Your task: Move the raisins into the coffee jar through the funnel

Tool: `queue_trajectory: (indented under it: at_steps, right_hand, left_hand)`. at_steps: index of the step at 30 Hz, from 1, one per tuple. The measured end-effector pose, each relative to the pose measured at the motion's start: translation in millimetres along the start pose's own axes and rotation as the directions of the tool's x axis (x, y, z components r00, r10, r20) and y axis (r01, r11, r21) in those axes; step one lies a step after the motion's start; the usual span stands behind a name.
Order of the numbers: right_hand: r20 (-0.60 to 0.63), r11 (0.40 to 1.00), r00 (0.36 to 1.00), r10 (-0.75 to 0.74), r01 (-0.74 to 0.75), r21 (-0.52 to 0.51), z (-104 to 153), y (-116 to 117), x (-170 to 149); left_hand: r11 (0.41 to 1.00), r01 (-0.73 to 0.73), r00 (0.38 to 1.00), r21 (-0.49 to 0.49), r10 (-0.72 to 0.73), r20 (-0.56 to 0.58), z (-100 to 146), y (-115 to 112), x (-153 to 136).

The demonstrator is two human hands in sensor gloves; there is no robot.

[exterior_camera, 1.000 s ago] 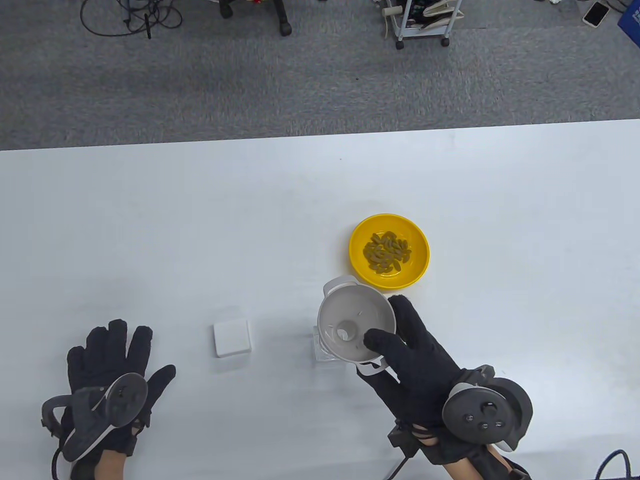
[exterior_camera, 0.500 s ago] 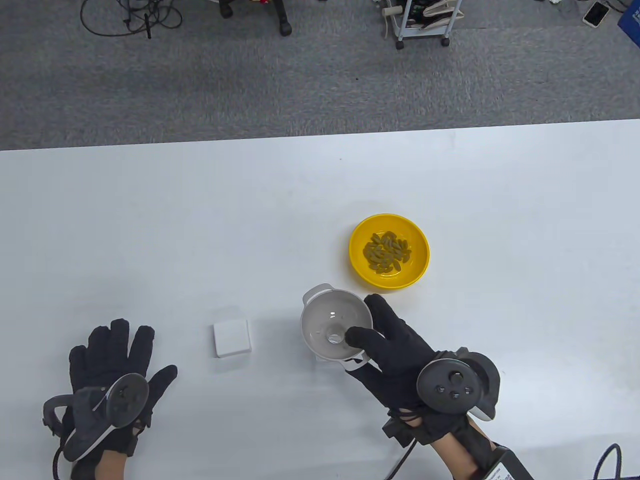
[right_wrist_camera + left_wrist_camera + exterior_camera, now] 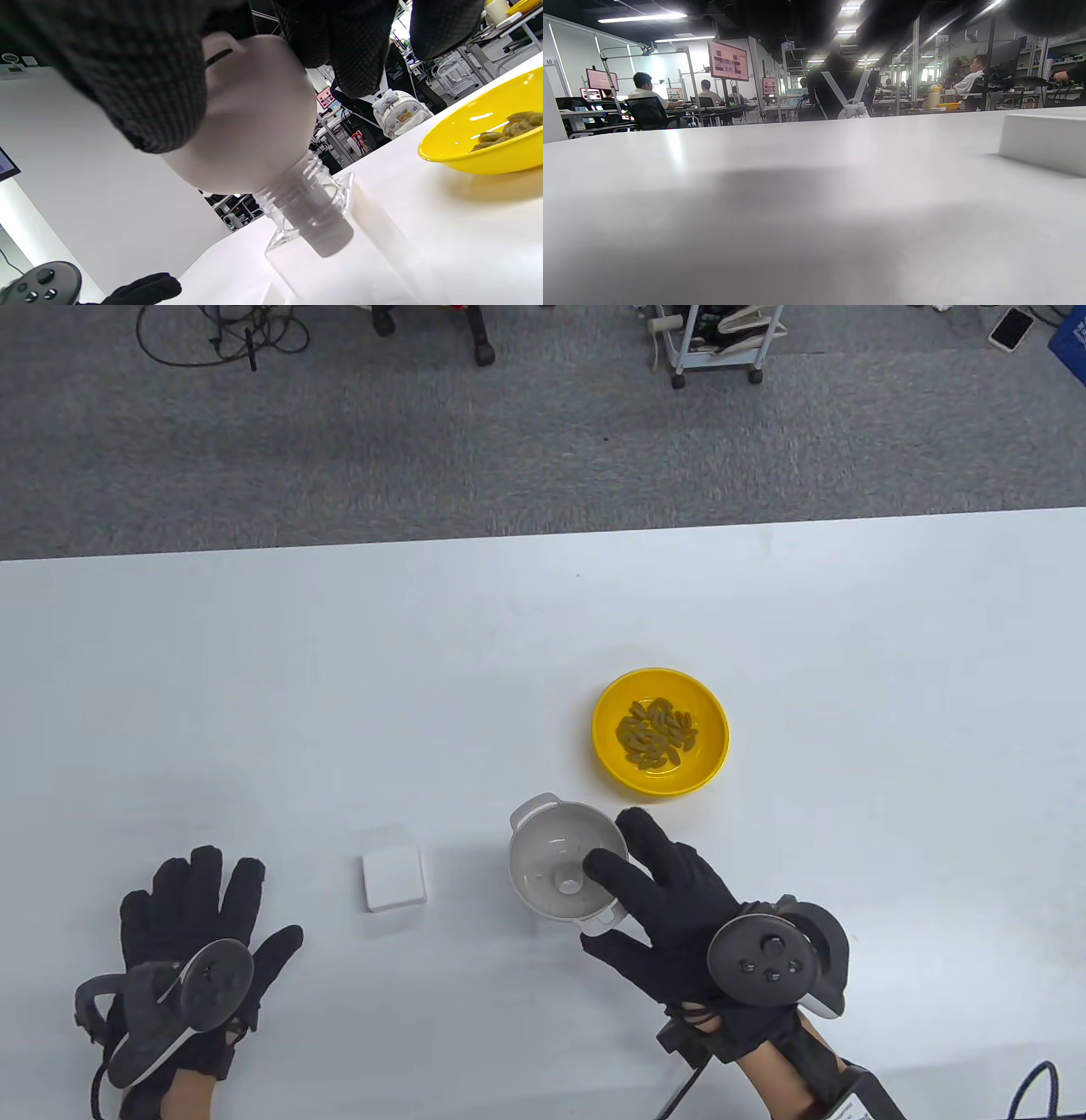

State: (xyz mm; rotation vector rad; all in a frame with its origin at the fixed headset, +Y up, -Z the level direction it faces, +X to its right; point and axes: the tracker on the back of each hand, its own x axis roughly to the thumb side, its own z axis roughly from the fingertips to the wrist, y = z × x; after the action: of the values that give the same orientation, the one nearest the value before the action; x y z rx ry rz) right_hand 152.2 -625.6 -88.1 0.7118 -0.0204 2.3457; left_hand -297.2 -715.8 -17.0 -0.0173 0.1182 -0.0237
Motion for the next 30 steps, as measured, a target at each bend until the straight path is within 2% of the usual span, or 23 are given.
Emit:
queue_trajectory:
  at_steps: [7,15,22,25,30]
  right_hand:
    - [0.010,0.999,0.999,-0.033,0.032,0.019,5,-13,0]
    - [-0.059,0.993,0.995,-0.086,0.081,-0.082,4,-35,-18]
    - [-0.253,0.990,0.963,-0.092,0.061,-0.128,-18,-54,-66]
    - [-0.350,0.992,0.934,-0.077,0.036,-0.121,-32,-51,-90]
    - [-0.524,0.999,0.852,0.013,-0.035,-0.032,-53,-34,-134]
  left_hand:
    - [1.000,0.000,1.000,0.001,0.000,0.000,0,0,0]
    - [1.000,-0.003,1.000,0.001,0.003,-0.004,0,1,0]
    - [1.000,-0.003,1.000,-0.001,0.003,-0.005,0,1,0]
    - [1.000,-0.009,1.000,0.001,0.009,-0.007,0,2,-1]
    - [0.999,-0.036,0.999,-0.002,0.036,-0.020,-1,2,-6]
